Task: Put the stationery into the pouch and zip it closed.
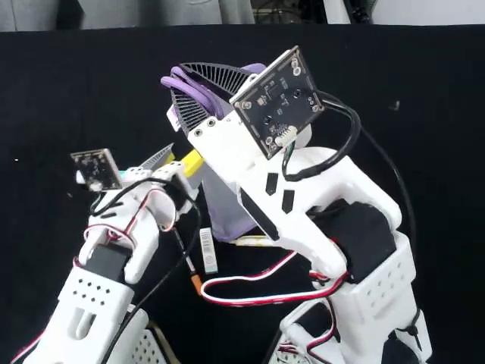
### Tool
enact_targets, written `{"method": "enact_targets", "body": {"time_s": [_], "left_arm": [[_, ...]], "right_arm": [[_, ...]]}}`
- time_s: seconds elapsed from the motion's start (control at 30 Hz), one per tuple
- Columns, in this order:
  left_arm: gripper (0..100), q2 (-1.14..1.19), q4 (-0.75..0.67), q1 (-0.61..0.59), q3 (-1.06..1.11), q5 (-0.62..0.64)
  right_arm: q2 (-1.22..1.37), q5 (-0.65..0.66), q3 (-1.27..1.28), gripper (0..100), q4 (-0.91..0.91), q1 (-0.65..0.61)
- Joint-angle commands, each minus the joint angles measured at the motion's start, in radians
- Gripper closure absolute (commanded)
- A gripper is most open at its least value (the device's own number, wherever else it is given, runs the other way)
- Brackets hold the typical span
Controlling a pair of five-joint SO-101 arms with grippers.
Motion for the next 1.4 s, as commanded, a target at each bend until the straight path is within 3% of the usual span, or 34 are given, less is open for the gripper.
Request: {"method": "enact_targets", "body": {"time_s": [0.0, 0.37, 0.73, 0.93, 1.03, 1.13, 1.23, 1.37], "left_arm": [[75, 0.021, -0.011, 0.073, -0.111, 0.003], [75, 0.023, -0.014, 0.074, -0.107, 0.0], [75, 0.15, -0.017, 0.073, -0.119, 0.0], [76, 0.224, -0.121, 0.044, -0.108, 0.002], [83, 0.226, -0.121, 0.008, -0.108, 0.002], [97, 0.224, -0.121, -0.015, -0.117, 0.002], [94, 0.213, -0.124, -0.013, -0.119, 0.002], [97, 0.091, -0.12, -0.013, -0.108, -0.012]], "right_arm": [[-0.044, 0.009, -0.016, 97.4, 0.003, -0.012], [-0.044, 0.011, -0.096, 97.4, 0.106, -0.018], [-0.042, 0.011, -0.134, 97.4, 0.169, -0.118], [-0.044, 0.012, -0.142, 97.4, 0.183, -0.118], [-0.045, 0.015, -0.143, 97.4, 0.183, -0.115], [-0.045, 0.074, -0.142, 97.4, 0.181, -0.114], [-0.045, 0.089, -0.143, 97.4, 0.176, -0.048], [-0.038, 0.087, -0.133, 97.4, 0.103, 0.112]]}}
